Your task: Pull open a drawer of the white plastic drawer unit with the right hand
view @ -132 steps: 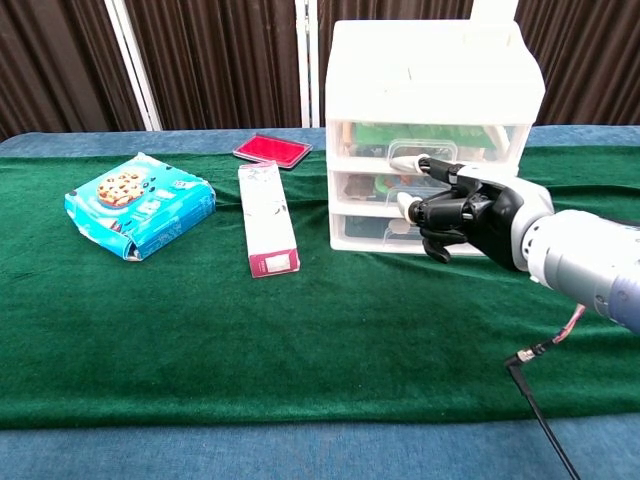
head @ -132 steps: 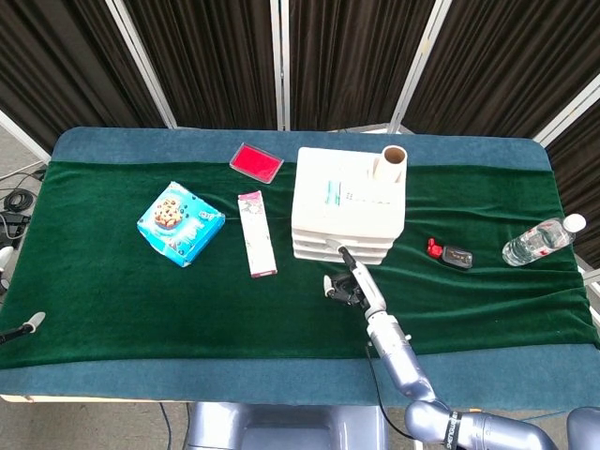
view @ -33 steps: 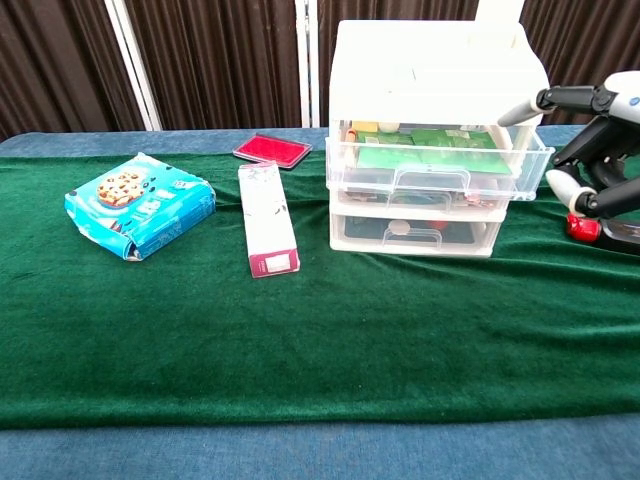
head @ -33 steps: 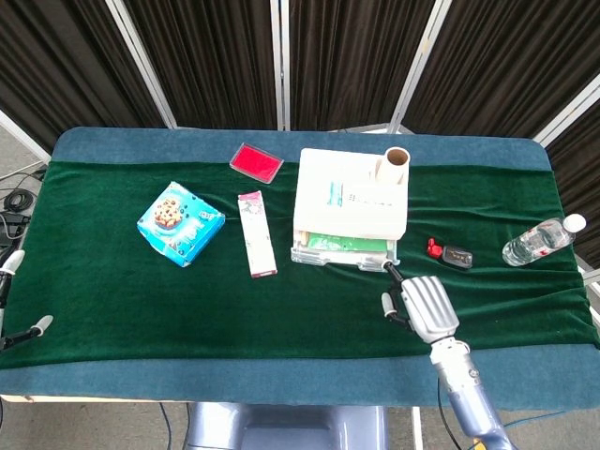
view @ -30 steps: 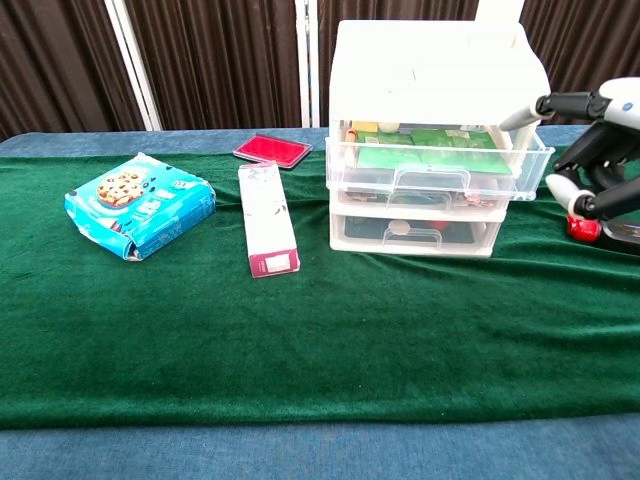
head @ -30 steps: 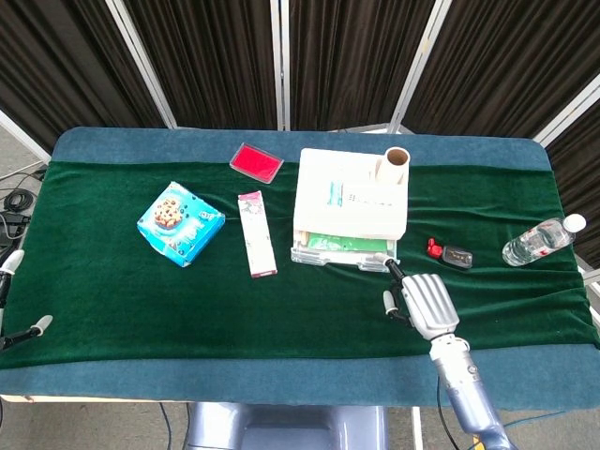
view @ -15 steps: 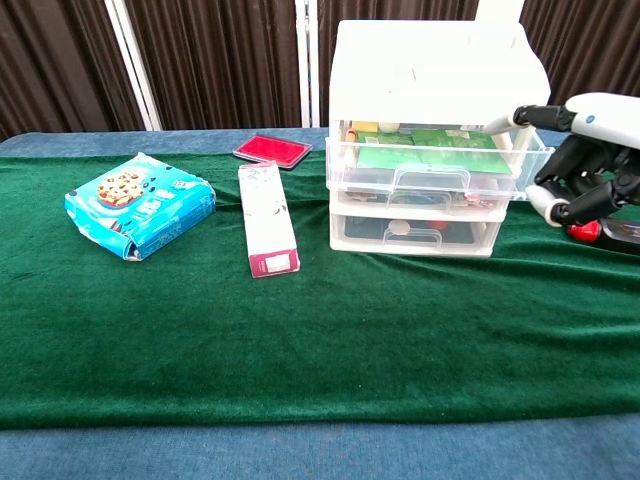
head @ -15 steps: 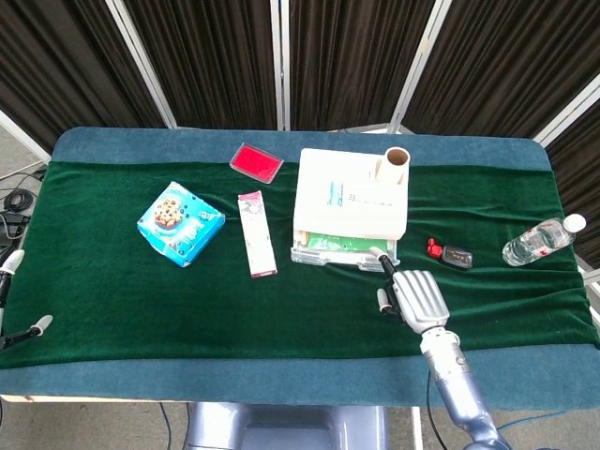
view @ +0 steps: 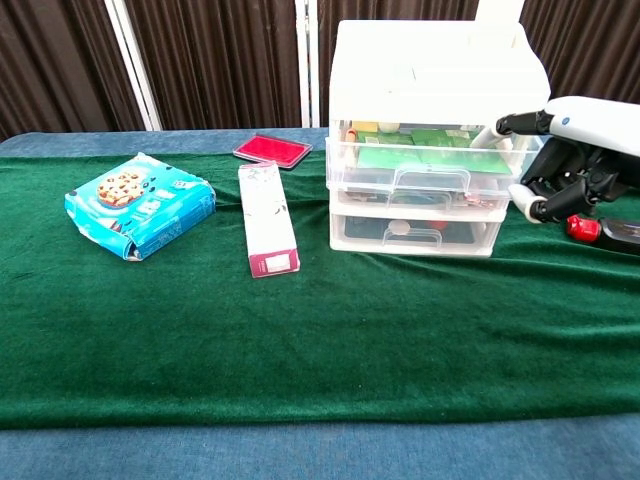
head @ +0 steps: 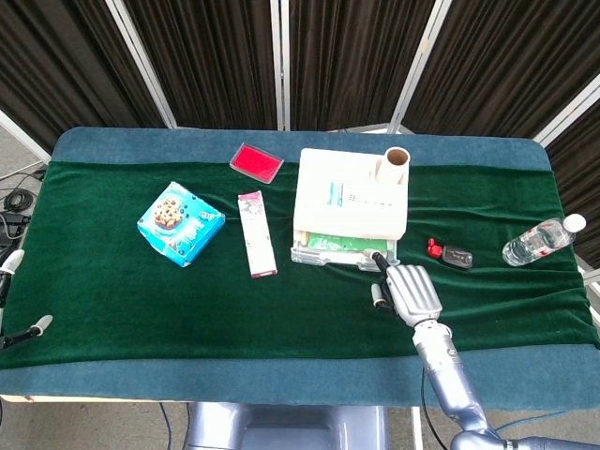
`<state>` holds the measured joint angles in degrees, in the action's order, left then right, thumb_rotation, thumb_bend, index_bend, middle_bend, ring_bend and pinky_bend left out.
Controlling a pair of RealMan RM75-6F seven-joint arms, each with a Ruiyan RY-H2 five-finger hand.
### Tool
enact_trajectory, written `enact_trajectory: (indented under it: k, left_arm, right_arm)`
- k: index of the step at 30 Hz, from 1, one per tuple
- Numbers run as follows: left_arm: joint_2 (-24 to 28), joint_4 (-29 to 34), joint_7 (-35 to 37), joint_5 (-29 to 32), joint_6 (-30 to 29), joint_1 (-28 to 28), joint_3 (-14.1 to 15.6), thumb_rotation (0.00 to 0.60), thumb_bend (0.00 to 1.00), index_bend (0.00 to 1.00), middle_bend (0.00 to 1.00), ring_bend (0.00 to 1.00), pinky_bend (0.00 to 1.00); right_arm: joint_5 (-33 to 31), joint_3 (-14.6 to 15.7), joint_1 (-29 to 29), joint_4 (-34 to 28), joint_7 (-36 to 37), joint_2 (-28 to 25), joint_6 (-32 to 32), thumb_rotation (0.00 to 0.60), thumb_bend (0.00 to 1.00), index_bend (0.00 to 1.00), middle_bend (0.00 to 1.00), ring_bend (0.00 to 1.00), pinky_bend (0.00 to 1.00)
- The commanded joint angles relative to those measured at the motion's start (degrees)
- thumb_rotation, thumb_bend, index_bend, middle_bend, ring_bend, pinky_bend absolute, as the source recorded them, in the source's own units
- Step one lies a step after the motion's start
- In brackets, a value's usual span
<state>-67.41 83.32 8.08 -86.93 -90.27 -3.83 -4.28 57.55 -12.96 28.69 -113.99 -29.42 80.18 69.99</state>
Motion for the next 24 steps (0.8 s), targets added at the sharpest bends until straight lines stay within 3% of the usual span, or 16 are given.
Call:
enact_trajectory:
  k: [1, 9, 24]
  left_arm:
    - [0.02, 0.04, -0.02, -0.06, -0.03, -0.01, 0.01, 0.600, 0.00, 0.00, 0.00, 0.00, 0.00]
    - [0.02, 0.06, -0.08, -0.06, 0.03, -0.02, 0.05, 0.600, 0.00, 0.00, 0.00, 0.00, 0.00]
    - [-0.07, 0.22, -0.47, -0.21, -0.13, 0.01, 0.11, 0.600, 0.00, 0.00, 0.00, 0.00, 0.00]
  right_arm:
    - [-0.58, 0.04, 0.34, 0.18, -0.36, 0.20, 0.12, 0.600, 0.53, 0.25, 0.86, 0.90, 0.72]
    - [-0.72, 0.36, 0.62, -0.05, -0.33, 0.05, 1.07, 0.600, 0.54, 0.35, 0.88, 0.91, 0.73]
    - [2.84, 4.13, -1.34, -3.71, 0.45, -1.82, 3.52, 0.600, 0.55, 0.38, 0.88, 0.92, 0.74]
